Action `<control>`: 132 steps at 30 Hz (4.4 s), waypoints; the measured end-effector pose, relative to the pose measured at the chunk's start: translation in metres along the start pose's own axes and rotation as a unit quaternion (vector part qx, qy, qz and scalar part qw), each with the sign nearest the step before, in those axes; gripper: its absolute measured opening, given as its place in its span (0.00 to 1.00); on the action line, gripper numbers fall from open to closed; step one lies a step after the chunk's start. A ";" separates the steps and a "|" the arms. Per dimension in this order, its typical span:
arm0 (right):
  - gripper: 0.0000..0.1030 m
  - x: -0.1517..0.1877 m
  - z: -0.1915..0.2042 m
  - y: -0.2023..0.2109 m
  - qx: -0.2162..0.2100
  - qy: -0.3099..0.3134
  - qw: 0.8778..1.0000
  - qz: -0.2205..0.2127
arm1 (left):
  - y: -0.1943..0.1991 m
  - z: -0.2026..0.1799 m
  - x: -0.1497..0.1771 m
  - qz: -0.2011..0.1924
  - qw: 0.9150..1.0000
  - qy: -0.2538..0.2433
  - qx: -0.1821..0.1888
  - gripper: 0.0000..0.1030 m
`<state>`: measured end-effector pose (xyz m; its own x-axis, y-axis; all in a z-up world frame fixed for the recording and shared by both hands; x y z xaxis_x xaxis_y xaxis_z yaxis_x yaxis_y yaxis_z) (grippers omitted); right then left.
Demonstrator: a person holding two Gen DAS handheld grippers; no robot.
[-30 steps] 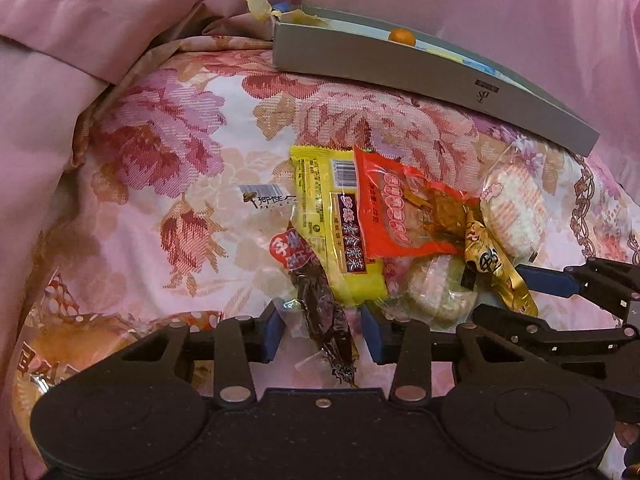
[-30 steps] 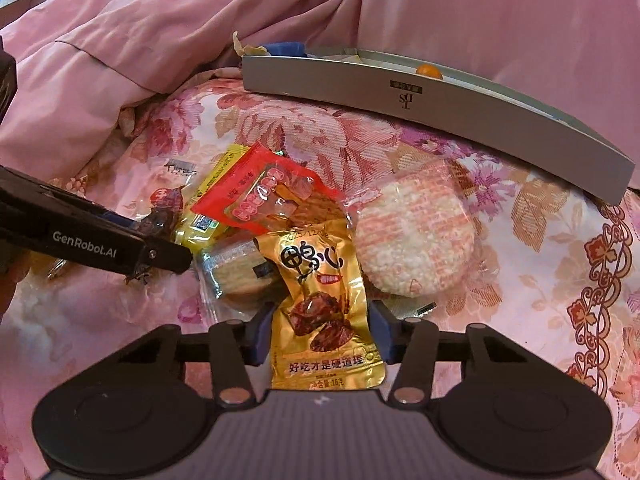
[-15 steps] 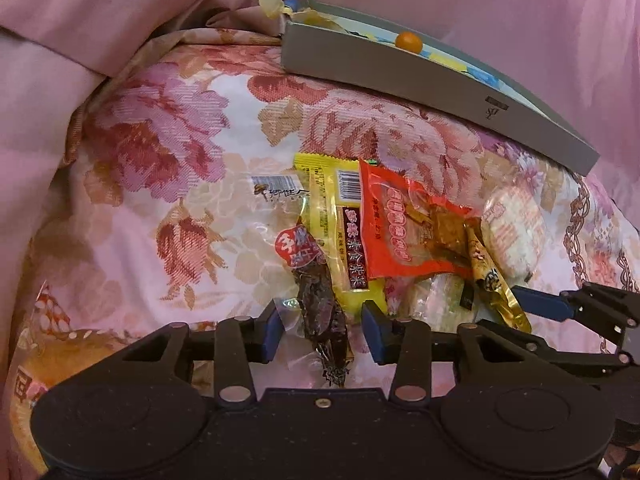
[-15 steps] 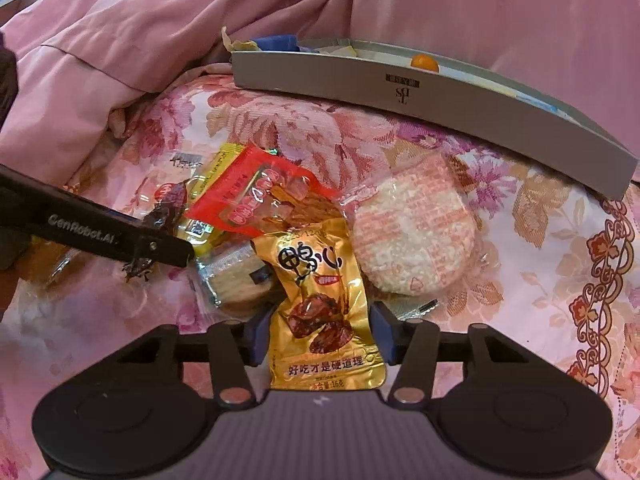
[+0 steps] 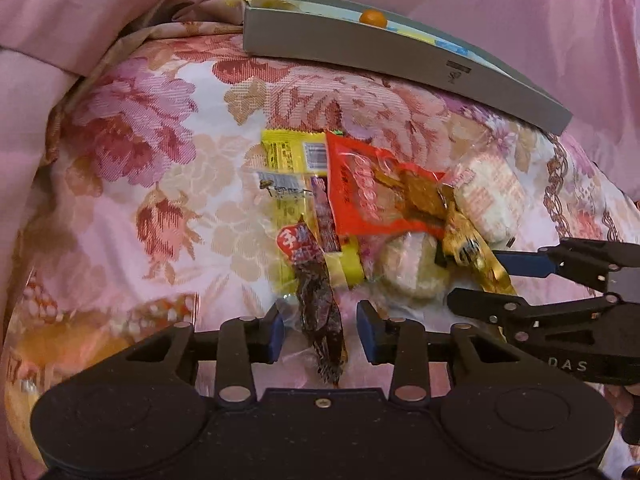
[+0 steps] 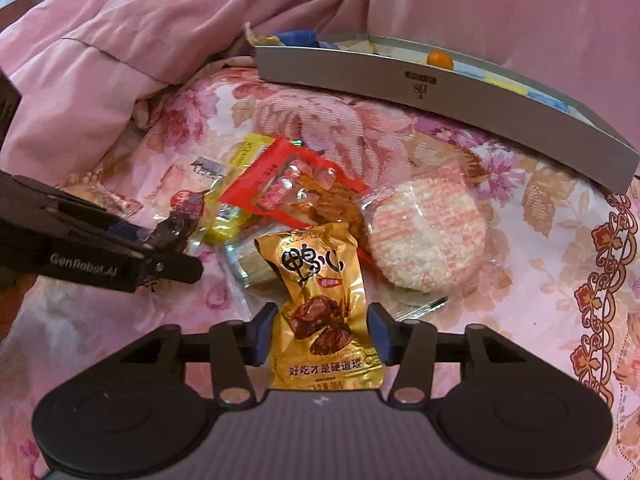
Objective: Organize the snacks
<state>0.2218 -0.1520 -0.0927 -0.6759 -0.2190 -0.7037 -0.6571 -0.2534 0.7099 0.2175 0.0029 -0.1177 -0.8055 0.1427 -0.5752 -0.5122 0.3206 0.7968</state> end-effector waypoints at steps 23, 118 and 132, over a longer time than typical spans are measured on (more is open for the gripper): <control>0.37 0.015 0.016 0.016 -0.015 0.026 0.999 0.015 | 0.025 -0.012 0.025 0.004 1.000 0.022 0.022 0.39; 0.97 -0.170 -0.106 -0.024 0.152 -0.132 0.964 -0.172 | 0.031 0.032 -0.214 -0.314 0.949 0.015 -0.008 0.99; 1.00 -0.172 -0.087 -0.002 0.179 -0.116 0.954 -0.209 | 0.027 0.033 -0.186 -0.296 0.955 -0.002 0.016 0.99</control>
<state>0.3684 -0.1960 0.0251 -0.3579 0.0559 -0.9321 -0.9294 0.0747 0.3613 0.3630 0.0159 0.0048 -0.3769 -0.0688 -0.9237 -0.8677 0.3752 0.3261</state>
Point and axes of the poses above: each gripper's, at about its wrist camera, not at the fingertips, and y roughly against the way its jaws point, z to its left, x to its underside, the point moved 9 cm from there along -y, roughly the way its jaws point
